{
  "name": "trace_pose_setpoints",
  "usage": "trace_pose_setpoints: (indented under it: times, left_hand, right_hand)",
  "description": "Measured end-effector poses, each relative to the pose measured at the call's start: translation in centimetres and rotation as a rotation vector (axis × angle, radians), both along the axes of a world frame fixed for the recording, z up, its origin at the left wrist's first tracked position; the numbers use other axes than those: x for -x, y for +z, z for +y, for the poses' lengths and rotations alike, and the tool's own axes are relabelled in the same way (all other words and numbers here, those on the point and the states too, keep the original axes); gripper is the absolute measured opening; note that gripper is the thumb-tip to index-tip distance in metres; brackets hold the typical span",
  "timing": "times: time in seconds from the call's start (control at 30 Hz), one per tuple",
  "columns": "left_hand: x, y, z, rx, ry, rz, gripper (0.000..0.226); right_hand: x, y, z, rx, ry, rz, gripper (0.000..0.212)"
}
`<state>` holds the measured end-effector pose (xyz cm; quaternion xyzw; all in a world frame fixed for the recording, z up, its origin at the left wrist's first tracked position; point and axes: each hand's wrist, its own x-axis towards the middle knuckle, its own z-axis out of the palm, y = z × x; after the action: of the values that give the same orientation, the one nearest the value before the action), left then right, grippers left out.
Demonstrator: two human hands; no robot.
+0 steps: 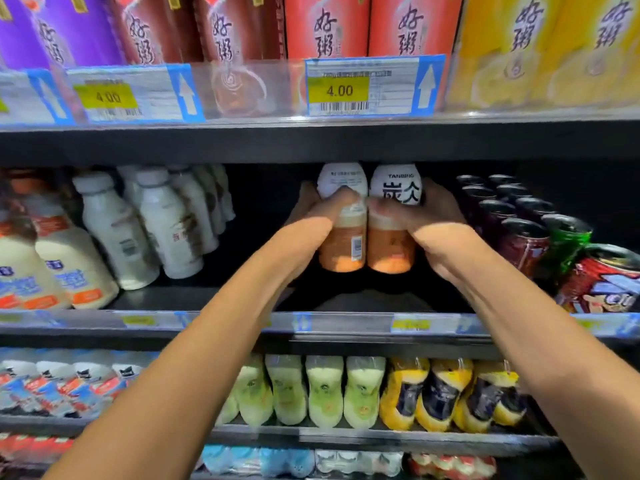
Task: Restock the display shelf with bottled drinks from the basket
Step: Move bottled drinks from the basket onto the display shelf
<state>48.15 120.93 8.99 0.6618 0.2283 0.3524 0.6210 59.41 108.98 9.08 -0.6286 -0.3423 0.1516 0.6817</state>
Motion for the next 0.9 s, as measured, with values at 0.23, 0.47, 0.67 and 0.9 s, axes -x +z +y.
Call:
trace_pose_setpoints:
  times: [0.23,0.47,0.67,0.9]
  left_hand:
    - [-5.5,-2.2,5.8,-0.07,-0.167,-0.01,0.005]
    - [-9.3,-3.5,8.1,-0.002,-0.037,0.009,0.048]
    - [-10.7,-4.4,9.5,-0.075,-0.071,0.047,0.051]
    - [-12.7,-5.2,11.6,-0.107,-0.014,0.075,0.047]
  right_hand:
    - [-6.1,-1.3,5.0,0.134,0.032,-0.028,0.072]
    - [-9.7,-2.5,8.1,0.204,0.032,-0.089,0.072]
    - [-12.2,-3.0,8.9,0.246,-0.012,-0.197,0.071]
    - [-13.5,-3.1,11.1,0.33,-0.173,-0.254,0.083]
